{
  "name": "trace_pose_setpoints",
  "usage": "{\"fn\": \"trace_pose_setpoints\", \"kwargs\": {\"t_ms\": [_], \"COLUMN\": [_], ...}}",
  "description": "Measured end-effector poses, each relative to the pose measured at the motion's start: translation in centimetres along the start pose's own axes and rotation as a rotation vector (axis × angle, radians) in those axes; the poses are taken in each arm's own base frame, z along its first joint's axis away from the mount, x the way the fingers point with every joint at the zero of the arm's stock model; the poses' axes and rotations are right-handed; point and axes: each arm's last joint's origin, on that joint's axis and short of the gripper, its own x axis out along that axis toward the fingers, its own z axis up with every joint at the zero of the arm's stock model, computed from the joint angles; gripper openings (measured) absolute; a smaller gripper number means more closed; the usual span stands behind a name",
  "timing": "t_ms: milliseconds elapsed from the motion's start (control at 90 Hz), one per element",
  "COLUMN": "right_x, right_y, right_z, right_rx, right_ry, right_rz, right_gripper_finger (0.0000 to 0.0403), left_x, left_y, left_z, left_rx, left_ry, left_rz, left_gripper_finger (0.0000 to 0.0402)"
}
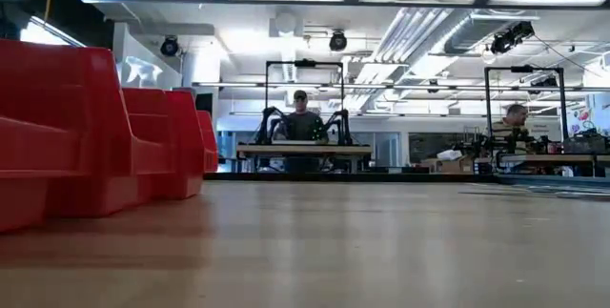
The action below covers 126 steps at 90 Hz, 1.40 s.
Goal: Sort silverware
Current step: Put the silver knife in the bottom red bin, then adjust the bottom red bin, then adjust the top red bin
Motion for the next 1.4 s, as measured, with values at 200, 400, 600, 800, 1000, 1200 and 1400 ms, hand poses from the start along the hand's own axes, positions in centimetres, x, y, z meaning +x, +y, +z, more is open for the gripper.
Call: {"fn": "trace_pose_setpoints", "kwargs": {"t_ms": [200,400,600,800,1000,1200,1400], "right_x": [1.5,4.7,7.8,10.0,11.0,12.1,13.8], "right_y": [-0.3,-1.9,-6.5,-12.1,-17.5,-19.6,-17.1], "right_z": [-0.1,-2.8,-7.4,-9.9,-11.6,-12.4,-12.0], "right_rx": [0.047,0.216,0.182,0.127,0.252,0.516,0.615], "right_ry": [0.059,0.357,0.795,1.087,1.168,1.01,0.759], "right_rz": [-0.007,-0.043,-0.326,-0.497,-0.426,-0.324,-0.065], "right_gripper_finger": [0.0139,0.0139,0.0139,0.0139,0.0139,0.0139,0.0139], "left_x": [3.3,3.7,0.9,-3.3,-5.6,-4.4,-0.9], "left_y": [0.8,1.8,3.2,3.6,2.8,4.6,9.9], "left_z": [-2.9,-3.5,-3.3,-2.1,-1.7,0.7,4.8], "left_rx": [-0.046,-0.084,-0.111,-0.142,-0.071,-0.037,-0.034], "left_ry": [0.081,0.287,0.29,0.028,-0.233,-0.516,-0.353], "left_rz": [0.11,0.138,0.083,-0.016,-0.05,0.205,0.5], "left_gripper_finger": [0.0033,0.009,0.0114,0.011,0.0102,0.0089,0.0045]}}
